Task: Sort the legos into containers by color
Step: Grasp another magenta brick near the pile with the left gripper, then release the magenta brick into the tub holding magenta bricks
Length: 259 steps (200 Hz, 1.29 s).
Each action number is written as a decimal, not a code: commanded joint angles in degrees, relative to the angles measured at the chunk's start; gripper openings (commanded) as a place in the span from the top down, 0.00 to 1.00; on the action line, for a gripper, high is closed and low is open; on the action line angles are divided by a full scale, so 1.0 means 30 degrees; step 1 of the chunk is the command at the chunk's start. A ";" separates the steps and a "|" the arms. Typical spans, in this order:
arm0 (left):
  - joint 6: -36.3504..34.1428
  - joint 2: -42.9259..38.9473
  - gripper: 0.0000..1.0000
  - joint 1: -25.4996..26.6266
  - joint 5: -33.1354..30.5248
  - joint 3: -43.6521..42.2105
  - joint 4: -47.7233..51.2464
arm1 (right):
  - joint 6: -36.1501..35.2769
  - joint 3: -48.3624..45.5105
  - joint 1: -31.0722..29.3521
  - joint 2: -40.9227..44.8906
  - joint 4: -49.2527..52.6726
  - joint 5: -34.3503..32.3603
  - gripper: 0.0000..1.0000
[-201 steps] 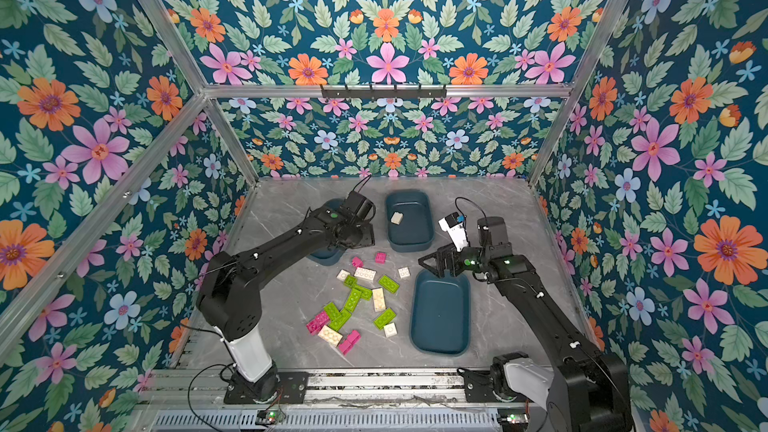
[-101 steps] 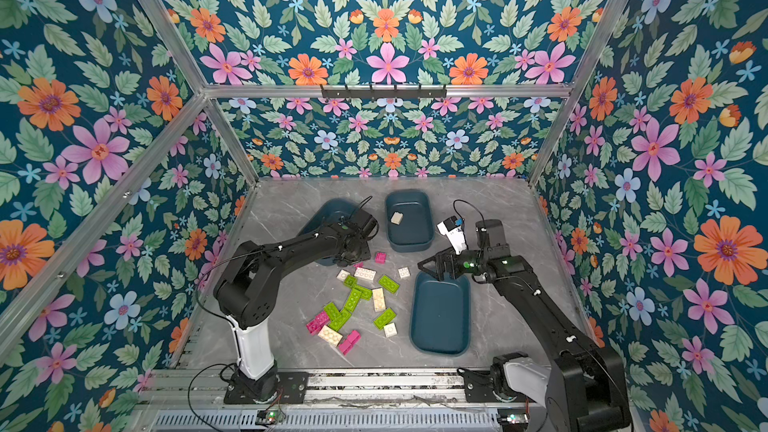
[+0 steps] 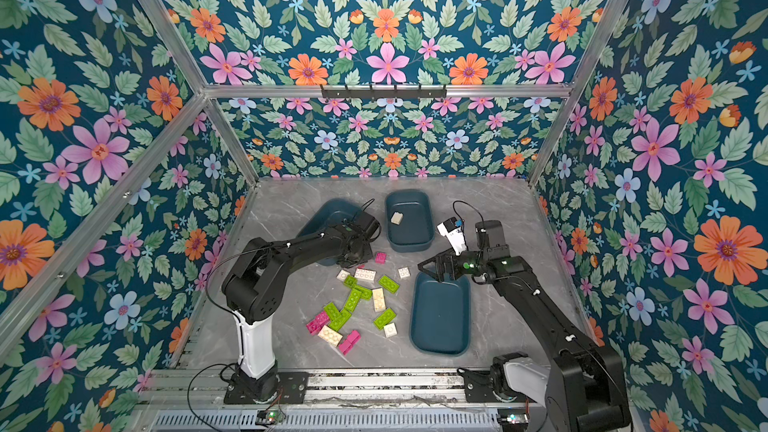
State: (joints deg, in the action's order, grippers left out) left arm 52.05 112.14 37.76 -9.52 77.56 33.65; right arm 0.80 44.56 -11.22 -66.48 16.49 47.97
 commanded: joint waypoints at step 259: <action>-1.2338 0.1177 0.30 -0.5433 -0.0715 0.7831 0.3688 | 0.0061 0.0883 -0.0002 -0.0216 0.0135 0.0264 0.01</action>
State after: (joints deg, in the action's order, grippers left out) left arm 11.51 119.79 20.91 -13.47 103.50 41.23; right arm 1.26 46.87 -11.20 -66.89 16.53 47.94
